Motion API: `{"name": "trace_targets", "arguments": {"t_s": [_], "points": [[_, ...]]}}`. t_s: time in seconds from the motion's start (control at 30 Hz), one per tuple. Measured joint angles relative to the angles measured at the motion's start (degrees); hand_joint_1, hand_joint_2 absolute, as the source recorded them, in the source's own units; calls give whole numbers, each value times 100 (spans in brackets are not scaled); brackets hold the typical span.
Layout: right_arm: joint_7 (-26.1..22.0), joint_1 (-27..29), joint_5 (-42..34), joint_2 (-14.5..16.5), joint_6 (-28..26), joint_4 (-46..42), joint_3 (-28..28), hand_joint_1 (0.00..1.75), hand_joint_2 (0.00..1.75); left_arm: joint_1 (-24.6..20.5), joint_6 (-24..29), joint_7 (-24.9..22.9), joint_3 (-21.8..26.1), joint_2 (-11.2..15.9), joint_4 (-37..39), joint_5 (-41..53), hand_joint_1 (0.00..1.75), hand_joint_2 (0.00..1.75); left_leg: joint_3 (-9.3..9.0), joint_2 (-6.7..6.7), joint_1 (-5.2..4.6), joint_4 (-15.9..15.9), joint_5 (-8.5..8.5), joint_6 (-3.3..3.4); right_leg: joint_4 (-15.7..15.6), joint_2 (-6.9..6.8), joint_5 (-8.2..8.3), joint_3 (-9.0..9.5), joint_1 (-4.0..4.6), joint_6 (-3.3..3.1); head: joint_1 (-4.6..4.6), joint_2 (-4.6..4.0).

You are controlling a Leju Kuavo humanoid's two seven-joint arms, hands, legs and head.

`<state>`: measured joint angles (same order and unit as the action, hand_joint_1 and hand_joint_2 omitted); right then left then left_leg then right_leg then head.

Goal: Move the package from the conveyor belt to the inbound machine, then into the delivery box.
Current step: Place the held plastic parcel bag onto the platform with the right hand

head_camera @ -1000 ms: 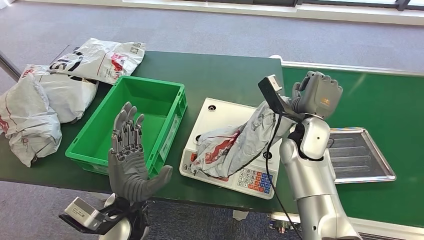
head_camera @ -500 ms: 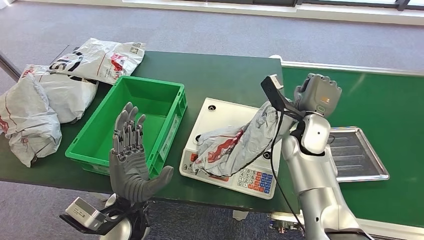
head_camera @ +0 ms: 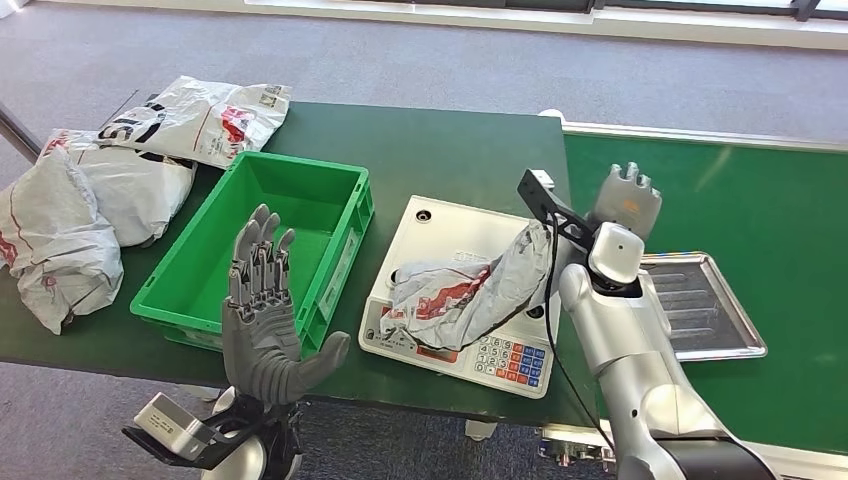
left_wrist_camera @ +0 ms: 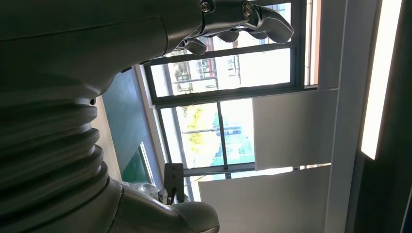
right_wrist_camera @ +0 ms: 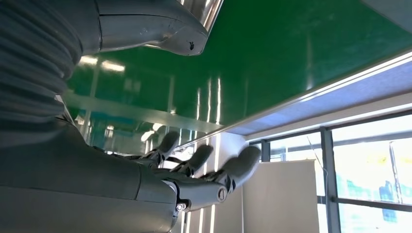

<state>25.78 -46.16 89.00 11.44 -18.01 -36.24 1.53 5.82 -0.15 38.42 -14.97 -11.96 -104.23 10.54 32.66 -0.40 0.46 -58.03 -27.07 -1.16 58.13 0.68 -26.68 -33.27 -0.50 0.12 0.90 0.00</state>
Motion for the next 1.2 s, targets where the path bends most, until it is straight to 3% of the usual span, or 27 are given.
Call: {"name": "trace_targets", "arguments": {"t_s": [0.23,0.37,0.83,0.9,0.97,1.03,1.13,1.2], "points": [[11,-8,0,1,-1,80,0,0,175,0,0,-1,0,0,-1,0,0,175,1,0,0,0,0,0,0,0,0,1,-1,0,0,0],[17,-9,0,1,-1,107,0,0,0,0,0,-1,0,0,-1,0,0,175,1,0,0,0,0,0,0,0,0,0,-1,0,0,0],[-198,449,-74,40,-460,-620,4,0,0,2,0,-25,0,0,10,16,0,175,3,-1,0,0,0,0,0,-2,0,-1,0,0,-1,0],[-514,608,-139,45,-1039,-902,36,0,87,2,0,-39,0,0,10,23,0,175,4,-5,0,-1,1,1,0,-2,0,-1,-1,1,-1,0],[-1200,901,-301,63,-1787,-1560,74,0,175,3,0,-51,0,0,11,38,0,175,6,-12,0,-2,1,1,0,-7,0,-2,-1,1,-1,0],[-2217,1246,-546,156,-2134,-2575,25,0,175,3,-2,-61,0,0,18,57,0,175,10,-15,0,-2,1,0,0,-11,-1,-8,-1,0,1,0],[-3916,1650,-1318,408,-2220,-4242,-271,0,175,-10,-33,-65,-5,0,61,84,0,175,19,-22,0,-2,0,0,0,-15,-6,-19,0,1,1,0],[-4716,1830,-2001,542,-2229,-5313,-525,0,175,-21,-61,-58,-9,-1,108,97,0,175,26,-34,0,-2,0,0,0,-25,-11,-18,-1,3,-1,0]]}}
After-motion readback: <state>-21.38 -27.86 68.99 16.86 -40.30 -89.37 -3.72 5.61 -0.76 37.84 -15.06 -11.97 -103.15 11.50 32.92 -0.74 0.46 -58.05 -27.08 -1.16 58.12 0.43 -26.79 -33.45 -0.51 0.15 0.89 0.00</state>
